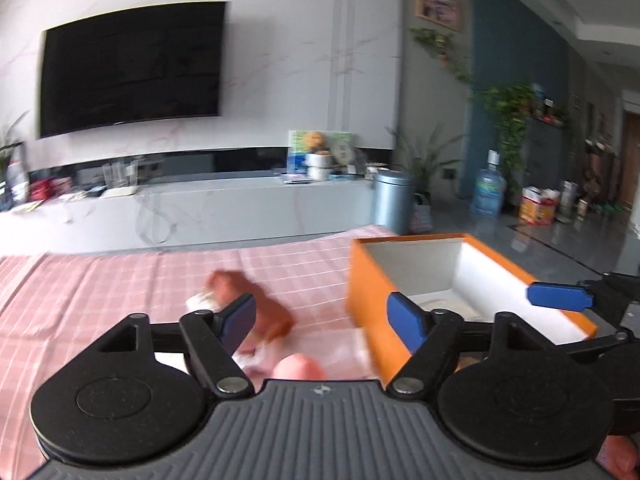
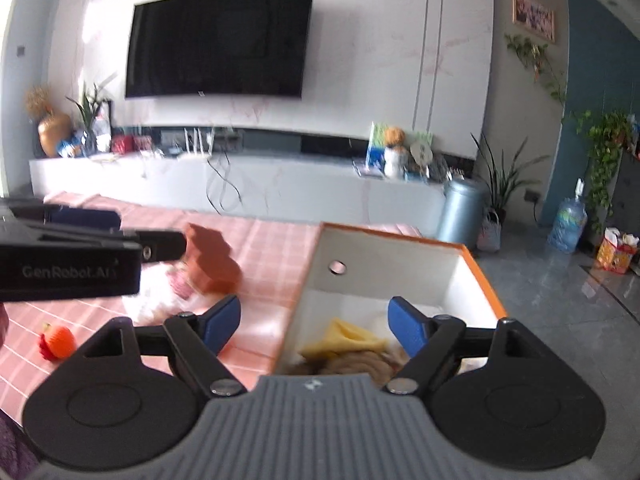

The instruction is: Organize soft objects

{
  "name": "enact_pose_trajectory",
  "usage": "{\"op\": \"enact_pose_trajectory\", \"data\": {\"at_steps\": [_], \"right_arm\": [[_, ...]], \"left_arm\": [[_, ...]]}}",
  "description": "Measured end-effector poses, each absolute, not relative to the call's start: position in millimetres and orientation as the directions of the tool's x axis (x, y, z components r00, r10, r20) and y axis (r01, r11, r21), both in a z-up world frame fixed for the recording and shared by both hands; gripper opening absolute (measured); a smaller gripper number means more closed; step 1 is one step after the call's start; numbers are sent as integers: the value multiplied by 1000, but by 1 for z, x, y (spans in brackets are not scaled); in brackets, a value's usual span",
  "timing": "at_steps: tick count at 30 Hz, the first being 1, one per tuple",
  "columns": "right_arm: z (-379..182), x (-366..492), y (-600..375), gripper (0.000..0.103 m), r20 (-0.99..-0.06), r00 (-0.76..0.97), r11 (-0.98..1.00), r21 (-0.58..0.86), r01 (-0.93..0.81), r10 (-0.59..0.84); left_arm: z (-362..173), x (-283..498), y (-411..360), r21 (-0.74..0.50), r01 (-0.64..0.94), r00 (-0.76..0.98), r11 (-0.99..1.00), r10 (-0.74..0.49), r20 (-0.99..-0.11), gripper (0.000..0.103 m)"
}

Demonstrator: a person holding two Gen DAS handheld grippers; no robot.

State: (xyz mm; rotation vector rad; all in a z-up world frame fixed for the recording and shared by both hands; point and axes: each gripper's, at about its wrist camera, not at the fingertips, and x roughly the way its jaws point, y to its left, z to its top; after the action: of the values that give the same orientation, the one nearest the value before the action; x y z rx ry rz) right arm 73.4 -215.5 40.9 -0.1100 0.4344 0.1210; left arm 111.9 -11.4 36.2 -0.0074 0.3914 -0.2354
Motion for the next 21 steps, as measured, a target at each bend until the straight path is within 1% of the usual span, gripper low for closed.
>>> {"op": "enact_pose_trajectory", "data": {"at_steps": [1,2,3,6,8,11,13,18,21], "right_arm": [[39,70,-209,80,-416,903,986,-73,-150,107],[37,67,-204,80,-406,906,985,-64,-160,121],[35,65,-199,80,-400,907,984,-57,-168,132],[27,59,-183,80,-398,901,977,-51,-208,171],[21,54,-172,81,-397,898,972,-52,-228,189],[11,49,-156,82,-394,892,966,-36,-255,221],[4,47,-146,90,-393,889,963,-35,-267,232],[-10,51,-130,91,-409,883,964,-24,-264,232],[-18,53,-124,90,-417,879,966,-14,-259,229]], "left_arm": [[34,109,-5,-56,215,897,975,-220,-383,87],[31,109,0,-65,220,891,973,-228,-392,82],[29,107,7,-75,220,887,973,-232,-400,79],[23,97,24,-66,178,896,982,-189,-401,78],[18,92,34,-71,156,893,985,-172,-415,71],[10,85,52,-107,105,895,989,-141,-423,70],[5,80,60,-103,58,904,993,-96,-416,70],[-17,55,83,-129,-77,918,989,19,-397,70],[-29,57,93,-141,-125,904,982,54,-425,70]]}}
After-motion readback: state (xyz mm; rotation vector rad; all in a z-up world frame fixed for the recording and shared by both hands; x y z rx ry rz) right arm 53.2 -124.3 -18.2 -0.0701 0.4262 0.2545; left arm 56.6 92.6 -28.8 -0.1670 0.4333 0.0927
